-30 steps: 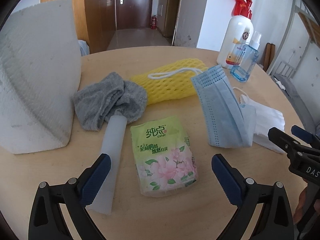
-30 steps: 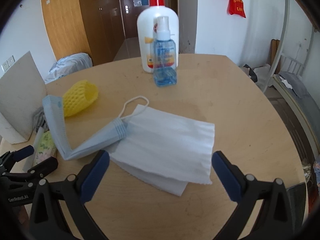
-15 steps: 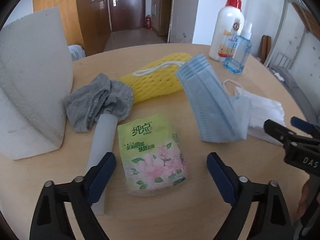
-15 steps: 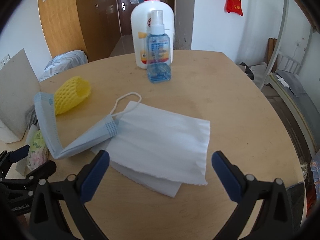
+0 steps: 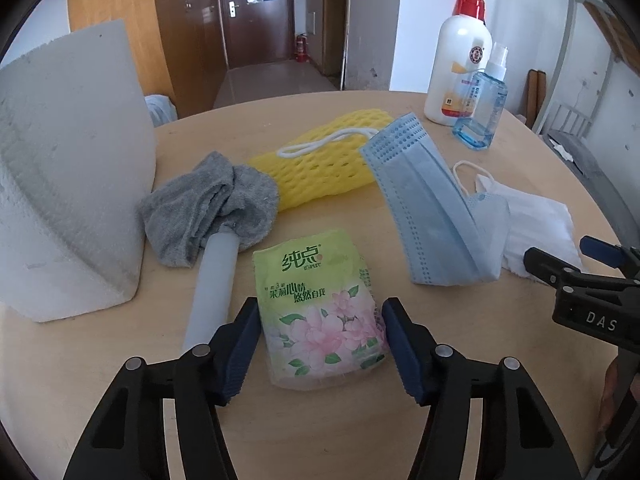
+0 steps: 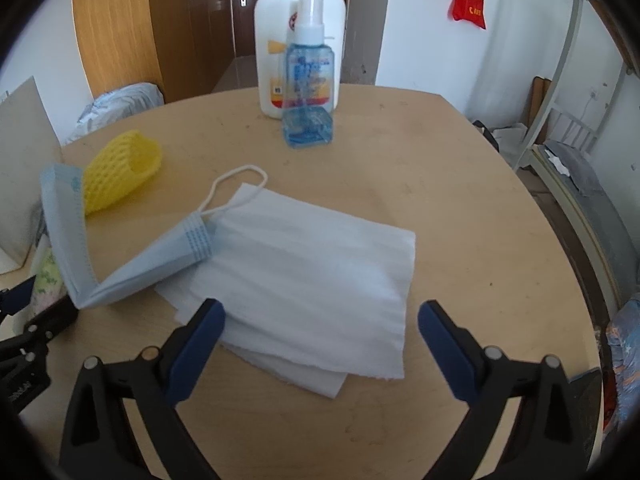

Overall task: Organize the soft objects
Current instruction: 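Grasp the green tissue pack with the left gripper while the right grasps the white sheet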

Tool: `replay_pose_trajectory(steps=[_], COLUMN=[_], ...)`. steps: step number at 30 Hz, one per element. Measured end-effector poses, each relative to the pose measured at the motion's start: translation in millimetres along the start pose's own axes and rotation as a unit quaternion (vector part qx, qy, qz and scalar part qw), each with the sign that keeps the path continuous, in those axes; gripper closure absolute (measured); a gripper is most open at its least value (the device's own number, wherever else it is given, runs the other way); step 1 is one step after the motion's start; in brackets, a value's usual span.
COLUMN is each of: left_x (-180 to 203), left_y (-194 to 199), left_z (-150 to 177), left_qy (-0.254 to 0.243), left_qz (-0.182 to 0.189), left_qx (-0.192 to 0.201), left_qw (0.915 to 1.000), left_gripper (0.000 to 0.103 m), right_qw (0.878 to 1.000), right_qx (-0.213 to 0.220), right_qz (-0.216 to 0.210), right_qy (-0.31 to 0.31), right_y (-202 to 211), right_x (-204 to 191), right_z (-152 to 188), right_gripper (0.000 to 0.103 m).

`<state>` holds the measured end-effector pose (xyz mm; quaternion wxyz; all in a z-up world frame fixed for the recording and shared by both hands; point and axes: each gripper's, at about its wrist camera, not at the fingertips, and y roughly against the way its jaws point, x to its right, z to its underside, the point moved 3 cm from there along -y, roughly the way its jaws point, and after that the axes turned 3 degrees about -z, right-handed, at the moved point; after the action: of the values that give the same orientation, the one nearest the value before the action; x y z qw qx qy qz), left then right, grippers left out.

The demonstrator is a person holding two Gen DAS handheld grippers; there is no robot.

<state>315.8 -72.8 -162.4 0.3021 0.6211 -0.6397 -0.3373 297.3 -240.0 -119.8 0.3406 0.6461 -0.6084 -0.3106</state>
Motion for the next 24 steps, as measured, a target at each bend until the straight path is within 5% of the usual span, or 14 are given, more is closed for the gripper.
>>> replay_pose_trajectory(steps=[6,9,14,17,24], left_x=[-4,-7,-7,-11,-16], left_y=[5,7,9,14,23], left_z=[3,4,6,8,7], left_qy=[-0.004,-0.003,-0.004,-0.003,0.005], left_qz=[0.005,0.007,0.012,0.018,0.024], left_qx=[0.004,0.005,0.006,0.01,0.018], left_qw=[1.0,1.0,0.9999,0.9998,0.9995], left_gripper=[0.056,0.058,0.064,0.073,0.076], right_qw=[1.0,1.0,0.999,0.998,0.995], right_qx=[-0.003,0.001,0.012,0.014,0.05], right_qz=[-0.019,-0.024,-0.037,-0.06,-0.08], right_qy=[-0.005,-0.002,0.006,-0.009,-0.024], right_y=[0,2,7,8,22], right_x=[3,2,-2,1,4], right_z=[0,-1,-4,-4,-7], right_gripper=[0.009,0.02,0.069,0.088,0.09])
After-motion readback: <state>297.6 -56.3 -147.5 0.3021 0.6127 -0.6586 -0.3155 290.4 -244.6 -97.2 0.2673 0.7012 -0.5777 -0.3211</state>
